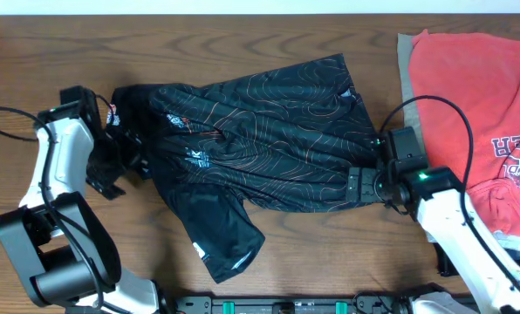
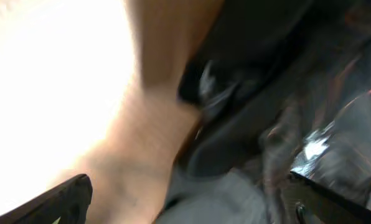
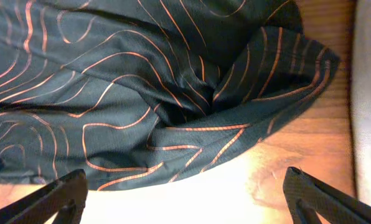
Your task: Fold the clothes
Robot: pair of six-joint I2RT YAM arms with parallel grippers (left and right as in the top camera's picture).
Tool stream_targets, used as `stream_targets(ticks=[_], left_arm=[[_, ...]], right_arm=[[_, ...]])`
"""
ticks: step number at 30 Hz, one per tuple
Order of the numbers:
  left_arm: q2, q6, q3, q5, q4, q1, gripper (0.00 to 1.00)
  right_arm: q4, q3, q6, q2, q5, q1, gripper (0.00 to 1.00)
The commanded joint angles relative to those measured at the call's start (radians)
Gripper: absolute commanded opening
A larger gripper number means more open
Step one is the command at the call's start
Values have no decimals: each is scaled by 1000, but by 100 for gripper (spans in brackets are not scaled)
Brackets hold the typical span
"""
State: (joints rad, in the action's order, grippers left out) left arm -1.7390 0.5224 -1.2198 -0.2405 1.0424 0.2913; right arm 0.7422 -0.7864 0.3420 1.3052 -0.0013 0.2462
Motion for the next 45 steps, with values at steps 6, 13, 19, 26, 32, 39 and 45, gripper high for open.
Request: stream_targets(ticks=[6, 13, 19, 26, 32, 39, 45], left_arm=[[0, -39, 117, -12, 67, -155, 98], [0, -35, 219, -8, -4, -269, 89], [0, -11, 327, -1, -155, -323, 74], [0, 3, 386, -5, -232, -350, 6], [17, -87, 328, -58, -96, -332, 6], [190, -129, 247, -35, 28, -249, 6], [358, -129, 247, -35, 55, -175, 6]], right_arm=[[-1, -10, 194, 129, 50, -4, 91], [2, -10, 258, 158, 53, -5, 92], [8, -10, 264, 158, 55, -5, 94], [26, -10, 264, 158, 62, -5, 94], [45, -10, 306, 158, 91, -10, 95], [65, -10, 412, 158, 68, -34, 96], [98, -10, 494, 158, 19, -38, 97]])
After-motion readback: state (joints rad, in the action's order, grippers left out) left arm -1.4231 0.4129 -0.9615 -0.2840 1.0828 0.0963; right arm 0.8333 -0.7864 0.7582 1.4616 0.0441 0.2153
